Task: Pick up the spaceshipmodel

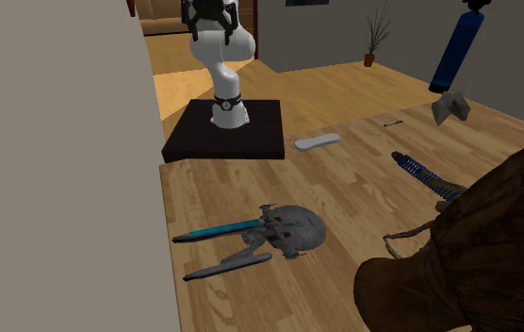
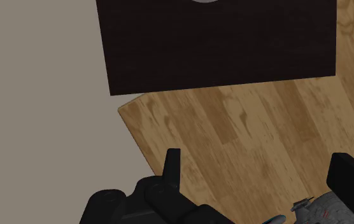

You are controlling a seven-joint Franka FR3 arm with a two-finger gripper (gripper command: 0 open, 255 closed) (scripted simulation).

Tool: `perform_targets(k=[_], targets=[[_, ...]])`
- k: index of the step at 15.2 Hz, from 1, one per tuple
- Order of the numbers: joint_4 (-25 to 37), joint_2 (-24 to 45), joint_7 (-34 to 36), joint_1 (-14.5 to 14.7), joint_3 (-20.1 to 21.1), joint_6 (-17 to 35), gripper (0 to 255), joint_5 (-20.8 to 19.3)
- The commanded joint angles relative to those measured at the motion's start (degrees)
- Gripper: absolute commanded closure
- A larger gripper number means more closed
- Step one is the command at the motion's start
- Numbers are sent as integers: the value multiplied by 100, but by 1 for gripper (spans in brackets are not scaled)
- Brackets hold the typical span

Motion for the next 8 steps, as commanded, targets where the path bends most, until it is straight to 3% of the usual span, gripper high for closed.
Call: perform_targets(k=[1, 8], targets=[[0, 0, 0, 0, 0, 0, 0, 0], [-569, 751, 207, 124, 311, 1664, 0, 139]])
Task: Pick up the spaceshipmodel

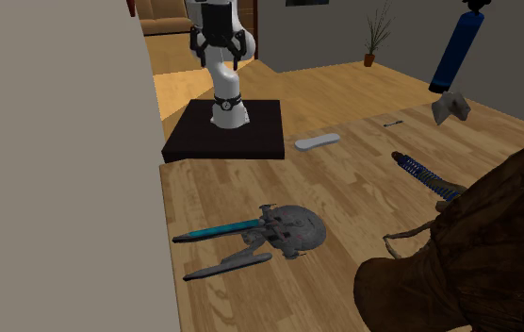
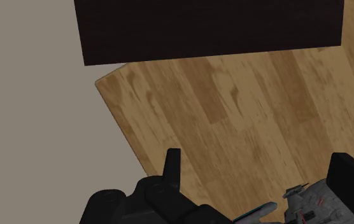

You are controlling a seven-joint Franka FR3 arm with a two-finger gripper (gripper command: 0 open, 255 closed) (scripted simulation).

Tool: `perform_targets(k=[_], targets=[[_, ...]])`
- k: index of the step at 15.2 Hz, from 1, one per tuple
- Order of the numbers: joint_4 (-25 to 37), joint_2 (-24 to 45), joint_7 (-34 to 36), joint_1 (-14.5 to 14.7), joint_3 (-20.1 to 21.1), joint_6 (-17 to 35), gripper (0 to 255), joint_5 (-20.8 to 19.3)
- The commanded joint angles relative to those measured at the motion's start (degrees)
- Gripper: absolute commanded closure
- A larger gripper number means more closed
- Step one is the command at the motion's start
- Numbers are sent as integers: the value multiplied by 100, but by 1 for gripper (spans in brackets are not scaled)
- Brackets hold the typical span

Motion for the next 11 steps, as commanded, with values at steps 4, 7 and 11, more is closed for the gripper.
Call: perform_targets(k=[4, 7, 11], targets=[[-200, 759, 160, 57, 232, 1227, 0, 30], [-204, 1312, 281, 66, 381, 1928, 0, -5], [-78, 2132, 491, 40, 588, 2807, 0, -145]])
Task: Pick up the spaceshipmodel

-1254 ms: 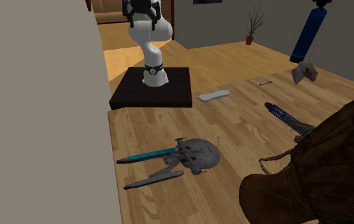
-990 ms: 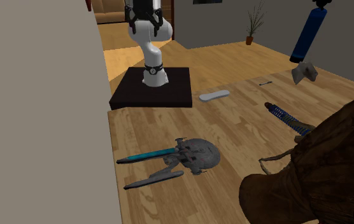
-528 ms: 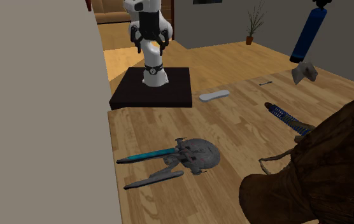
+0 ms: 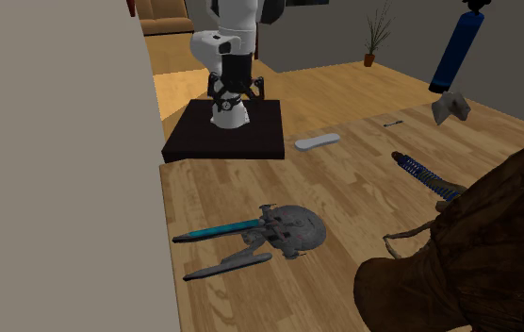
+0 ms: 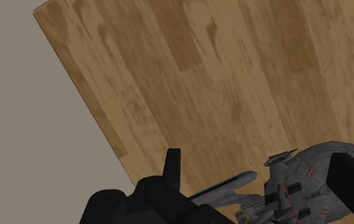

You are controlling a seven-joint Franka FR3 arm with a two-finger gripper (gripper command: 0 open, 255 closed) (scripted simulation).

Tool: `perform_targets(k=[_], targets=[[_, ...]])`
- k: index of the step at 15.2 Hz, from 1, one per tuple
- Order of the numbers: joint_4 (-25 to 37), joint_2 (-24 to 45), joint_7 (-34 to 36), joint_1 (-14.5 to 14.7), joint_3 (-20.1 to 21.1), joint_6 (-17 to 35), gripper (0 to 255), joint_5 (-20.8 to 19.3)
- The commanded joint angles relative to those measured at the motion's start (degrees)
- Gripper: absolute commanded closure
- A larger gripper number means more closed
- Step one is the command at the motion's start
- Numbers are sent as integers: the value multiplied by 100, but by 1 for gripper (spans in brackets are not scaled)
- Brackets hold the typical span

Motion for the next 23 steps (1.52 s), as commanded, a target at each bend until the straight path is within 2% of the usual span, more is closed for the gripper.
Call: perform_targets(k=[1, 6, 11, 18, 20, 23], targets=[[69, 462, 82, -48, 76, 500, 0, -120], [474, 1583, 511, -132, 318, 1411, 0, -587], [1100, 2738, 1125, -121, 410, 2075, 0, -1361], [2317, 4300, 1937, 267, 149, 2586, 0, -2463], [2728, 4728, 2093, 422, 37, 2667, 0, -2687], [2837, 4944, 2195, 506, -55, 2787, 0, -2809]])
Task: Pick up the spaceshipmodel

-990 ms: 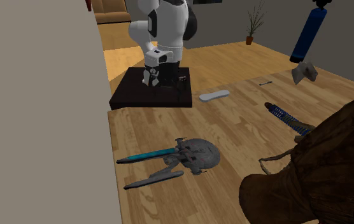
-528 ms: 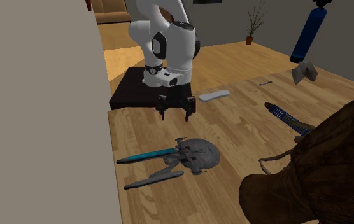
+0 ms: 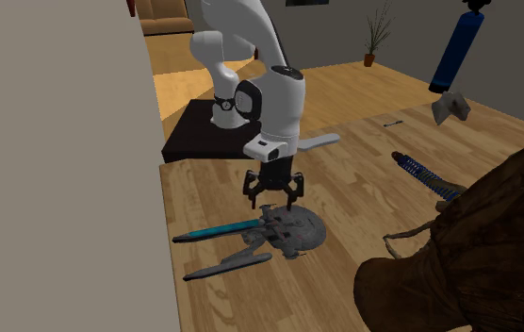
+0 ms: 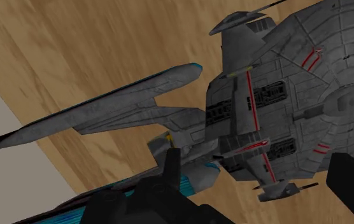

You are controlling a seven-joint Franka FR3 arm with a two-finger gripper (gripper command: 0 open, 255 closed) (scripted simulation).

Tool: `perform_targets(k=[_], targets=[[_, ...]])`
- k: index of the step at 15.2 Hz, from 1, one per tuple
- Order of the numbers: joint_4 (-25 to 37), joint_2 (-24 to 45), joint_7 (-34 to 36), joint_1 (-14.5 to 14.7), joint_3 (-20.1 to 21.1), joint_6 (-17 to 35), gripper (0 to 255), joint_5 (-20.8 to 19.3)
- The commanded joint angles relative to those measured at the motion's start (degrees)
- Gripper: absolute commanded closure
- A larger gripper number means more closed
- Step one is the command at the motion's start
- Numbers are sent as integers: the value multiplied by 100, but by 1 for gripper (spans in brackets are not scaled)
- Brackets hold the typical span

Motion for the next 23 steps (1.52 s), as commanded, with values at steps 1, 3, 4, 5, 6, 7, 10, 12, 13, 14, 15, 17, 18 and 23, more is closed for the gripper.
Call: perform_targets(k=[1, 3, 4, 5, 6, 7, 10, 12, 13, 14, 15, 17, 18, 23], targets=[[53, 155, 102, 66, -67, 105, 0, -104], [73, 279, 179, 110, -128, 206, 0, -185], [85, 342, 217, 133, -160, 256, 0, -225], [98, 405, 255, 156, -192, 306, 0, -264], [106, 442, 276, 170, -210, 334, 0, -286], [105, 442, 276, 170, -211, 335, 0, -286], [119, 457, 272, 168, -214, 338, 255, -287], [118, 456, 271, 167, -213, 337, 255, -286], [117, 454, 272, 168, -213, 336, 255, -286], [118, 456, 270, 166, -213, 337, 255, -286], [117, 455, 269, 165, -213, 338, 255, -286], [106, 442, 276, 170, -210, 334, 255, -286], [92, 378, 239, 146, -178, 285, 255, -248], [42, 69, 48, 34, -22, 32, 255, -46]])
